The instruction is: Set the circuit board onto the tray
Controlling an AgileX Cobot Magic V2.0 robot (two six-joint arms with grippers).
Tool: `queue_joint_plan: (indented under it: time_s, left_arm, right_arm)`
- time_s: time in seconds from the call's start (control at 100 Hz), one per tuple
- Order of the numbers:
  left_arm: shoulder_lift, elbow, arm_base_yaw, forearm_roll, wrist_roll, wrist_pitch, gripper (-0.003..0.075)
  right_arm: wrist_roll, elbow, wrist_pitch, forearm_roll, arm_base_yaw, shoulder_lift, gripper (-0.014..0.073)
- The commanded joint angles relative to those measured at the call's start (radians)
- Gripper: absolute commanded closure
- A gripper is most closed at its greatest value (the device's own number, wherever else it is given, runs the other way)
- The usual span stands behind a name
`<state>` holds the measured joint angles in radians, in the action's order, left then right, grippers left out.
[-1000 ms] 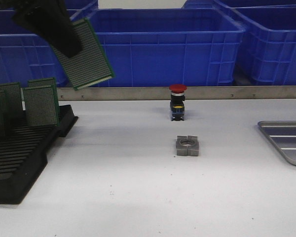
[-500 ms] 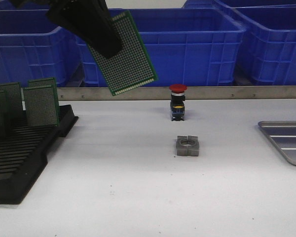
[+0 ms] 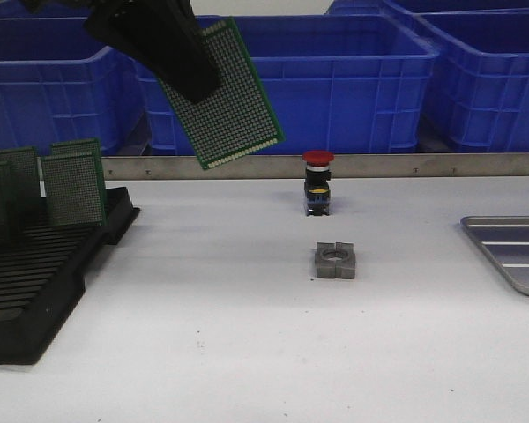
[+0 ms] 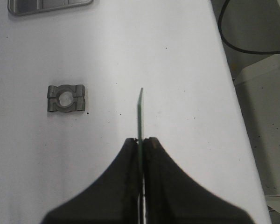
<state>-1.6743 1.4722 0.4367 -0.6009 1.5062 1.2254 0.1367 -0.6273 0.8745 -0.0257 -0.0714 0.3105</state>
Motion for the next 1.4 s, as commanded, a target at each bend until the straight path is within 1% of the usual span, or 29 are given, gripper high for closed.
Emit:
queue_joint_plan:
  time_s: [0.0, 0.08, 0.28, 0.33, 0.37, 0.4, 0.52, 0.57, 0.64, 0.73, 0.81, 0.92, 1.06, 1.11, 1.13, 1.18, 1.21, 1.28, 1.39]
  left_arm:
    - [0.047, 0.031, 0.007, -0.067, -0.010, 0.049, 0.0738]
    - [0.047, 0.031, 0.007, -0.067, -0.010, 0.049, 0.0738]
    - [0.047, 0.031, 0.007, -0.067, -0.010, 0.049, 0.0738]
    - [0.047, 0.031, 0.007, -0.069, -0.010, 0.049, 0.0738]
    - [0.047, 0.031, 0.007, -0.069, -0.010, 0.049, 0.0738]
    - [0.047, 0.031, 0.007, -0.069, -0.010, 0.049, 0.0738]
    - [0.047, 0.031, 0.007, -0.069, -0.010, 0.049, 0.0738]
    - [0.047, 0.031, 0.007, -0.069, -0.010, 0.049, 0.0738]
    - [0.047, 0.031, 0.007, -0.069, -0.010, 0.049, 0.0738]
    - [0.047, 0.031, 0.007, -0.069, -0.010, 0.049, 0.0738]
    - [0.047, 0.031, 0.007, -0.069, -0.010, 0.049, 0.0738]
    - [0.047, 0.031, 0.007, -0.069, -0.010, 0.049, 0.0738]
    - [0.047, 0.031, 0.007, -0.071, -0.010, 0.049, 0.0738]
    - [0.047, 0.031, 0.007, -0.071, -0.010, 0.049, 0.0738]
    - [0.047, 0.031, 0.007, -0.071, -0.010, 0.049, 0.0738]
    - [0.047, 0.031, 0.007, -0.071, -0.010, 0.049, 0.0738]
    - [0.047, 0.031, 0.007, -0.071, -0.010, 0.049, 0.0738]
    - [0.047, 0.031, 0.007, -0.071, -0.010, 0.049, 0.0739]
    - [0.047, 0.031, 0.007, -0.071, -0.010, 0.049, 0.0739]
  right_arm:
    - [-0.001, -0.066, -0.056, -0.006, 0.000, 0.058, 0.0663]
    - [-0.001, -0.068, -0.109, -0.006, 0.000, 0.071, 0.0663]
    - [-0.002, -0.068, -0.133, -0.006, 0.000, 0.076, 0.0648]
    - [-0.002, -0.068, -0.123, -0.006, 0.000, 0.076, 0.0606]
    - [-0.002, -0.068, -0.114, -0.006, 0.000, 0.076, 0.0549]
    - [-0.002, -0.068, -0.111, -0.006, 0.000, 0.076, 0.0502]
    - [-0.002, -0.068, -0.105, -0.006, 0.000, 0.076, 0.0261]
    - [-0.001, -0.068, -0.105, 0.000, 0.000, 0.076, 0.0196]
    - [-0.002, -0.068, -0.105, 0.026, 0.000, 0.077, 0.0158]
    - [-0.047, -0.068, -0.105, 0.075, 0.000, 0.097, 0.0160]
    - [-0.174, -0.068, -0.104, 0.164, 0.000, 0.139, 0.0160]
    - [-0.398, -0.068, -0.105, 0.368, 0.000, 0.232, 0.0160]
    - [-0.746, -0.068, -0.100, 0.683, 0.000, 0.372, 0.0160]
    - [-0.910, -0.068, -0.080, 0.798, 0.000, 0.425, 0.0160]
    - [-0.951, -0.068, -0.069, 0.845, 0.000, 0.447, 0.0160]
    - [-1.112, -0.069, -0.039, 0.952, 0.000, 0.494, 0.0160]
    - [-1.187, -0.069, -0.020, 1.019, 0.000, 0.523, 0.0160]
    - [-1.344, -0.069, 0.011, 1.128, 0.012, 0.589, 0.0160]
    - [-1.527, -0.070, 0.003, 1.217, 0.067, 0.679, 0.0160]
